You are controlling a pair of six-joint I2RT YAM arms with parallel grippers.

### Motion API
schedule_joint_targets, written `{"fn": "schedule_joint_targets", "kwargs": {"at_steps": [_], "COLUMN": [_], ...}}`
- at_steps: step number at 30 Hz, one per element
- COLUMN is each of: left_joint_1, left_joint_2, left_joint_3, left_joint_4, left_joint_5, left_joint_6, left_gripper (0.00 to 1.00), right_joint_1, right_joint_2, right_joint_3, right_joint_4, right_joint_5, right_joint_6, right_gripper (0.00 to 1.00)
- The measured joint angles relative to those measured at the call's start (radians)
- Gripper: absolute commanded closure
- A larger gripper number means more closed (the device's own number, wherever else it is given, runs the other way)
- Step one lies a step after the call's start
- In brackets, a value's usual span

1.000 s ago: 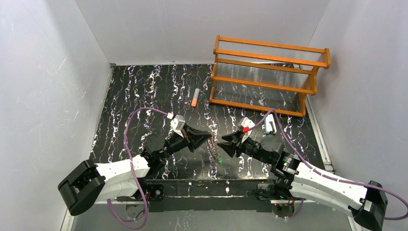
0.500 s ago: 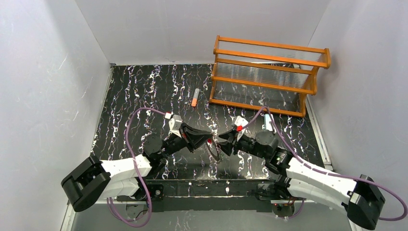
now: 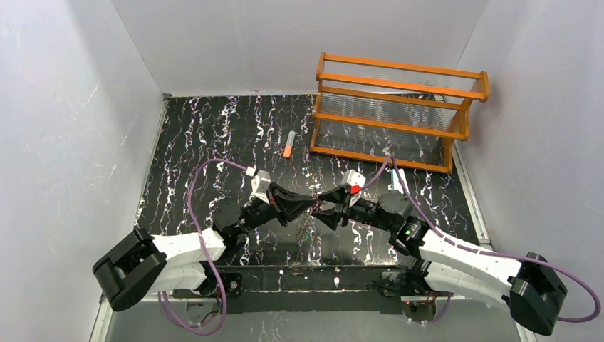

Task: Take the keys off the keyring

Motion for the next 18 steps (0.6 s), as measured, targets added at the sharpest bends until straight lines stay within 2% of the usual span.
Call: {"fn": "schedule_joint_targets", "kwargs": {"at_steps": [2,5,18], "left_joint_1": [0.000,0.000,-0.021], "left_joint_2": [0.006,0.015,0.071], "left_joint_3": [0.000,0.000,0.013], "left_joint_4": [0.007,0.024,0.122], "left_joint_5": [0.006,0.011,0.031], "left_joint_6": [-0.004,-0.012,-0.048], "left_gripper": [1.00,1.00,1.00], "right_joint_1": [0.000,-0.001,-0.009], "right_joint_2": [0.006,0.020,0.109], "right_joint_3": [0.000,0.008,0.043], "right_joint_4": [0.014,0.020,0.066], "right_joint_5": [-0.004,-0.009,-0.074], "right_joint_6": [-0.001,-0.002,-0.019], "right_gripper": [0.49,0.50,0.42]}}
